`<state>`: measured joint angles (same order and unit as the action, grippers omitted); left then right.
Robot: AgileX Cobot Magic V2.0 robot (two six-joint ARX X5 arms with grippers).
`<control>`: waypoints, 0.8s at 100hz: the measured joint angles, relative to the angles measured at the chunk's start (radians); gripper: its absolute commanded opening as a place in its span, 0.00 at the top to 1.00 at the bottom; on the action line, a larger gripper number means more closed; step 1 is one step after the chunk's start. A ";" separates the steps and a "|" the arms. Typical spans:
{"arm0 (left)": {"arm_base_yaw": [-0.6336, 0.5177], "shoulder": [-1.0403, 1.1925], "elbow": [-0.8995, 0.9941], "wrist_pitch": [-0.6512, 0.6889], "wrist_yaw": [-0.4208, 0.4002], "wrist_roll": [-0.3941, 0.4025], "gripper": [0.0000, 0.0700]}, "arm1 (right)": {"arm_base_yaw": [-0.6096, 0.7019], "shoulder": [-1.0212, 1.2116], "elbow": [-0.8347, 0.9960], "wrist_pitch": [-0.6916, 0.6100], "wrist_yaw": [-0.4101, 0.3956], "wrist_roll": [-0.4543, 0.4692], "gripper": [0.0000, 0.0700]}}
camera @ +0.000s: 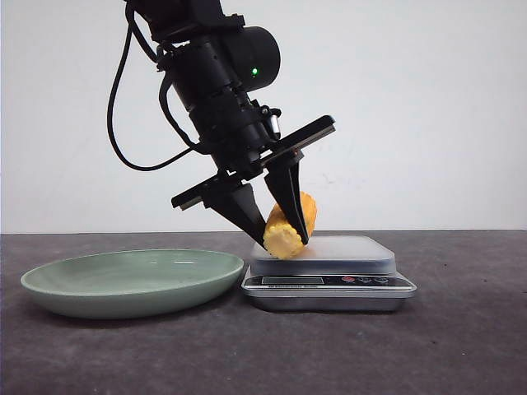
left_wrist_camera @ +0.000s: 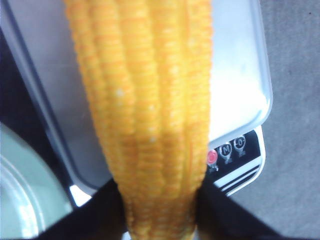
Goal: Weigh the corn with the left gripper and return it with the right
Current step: 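Lower the corn onto the scale platform and open the left gripper, then raise the left gripper away from the scale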
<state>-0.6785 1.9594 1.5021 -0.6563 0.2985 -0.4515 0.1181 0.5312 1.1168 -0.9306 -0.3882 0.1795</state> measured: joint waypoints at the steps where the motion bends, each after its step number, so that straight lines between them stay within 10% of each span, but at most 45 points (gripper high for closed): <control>1: 0.000 0.000 0.000 0.000 0.002 -0.002 0.38 | 0.000 0.000 0.000 0.000 0.000 0.000 0.00; 34: 0.004 0.000 0.014 -0.011 0.095 -0.009 0.29 | 0.000 0.000 0.000 0.000 0.000 0.000 0.00; 47: 0.012 0.004 0.046 -0.069 0.139 -0.011 0.00 | 0.000 0.000 0.000 0.000 0.000 0.000 0.00; 80: 0.012 0.005 0.255 -0.317 0.135 0.027 0.00 | 0.000 0.000 0.000 0.000 0.000 0.000 0.00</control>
<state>-0.6662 1.9648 1.7569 -0.9730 0.4339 -0.4248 0.1181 0.5312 1.1168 -0.9306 -0.3882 0.1795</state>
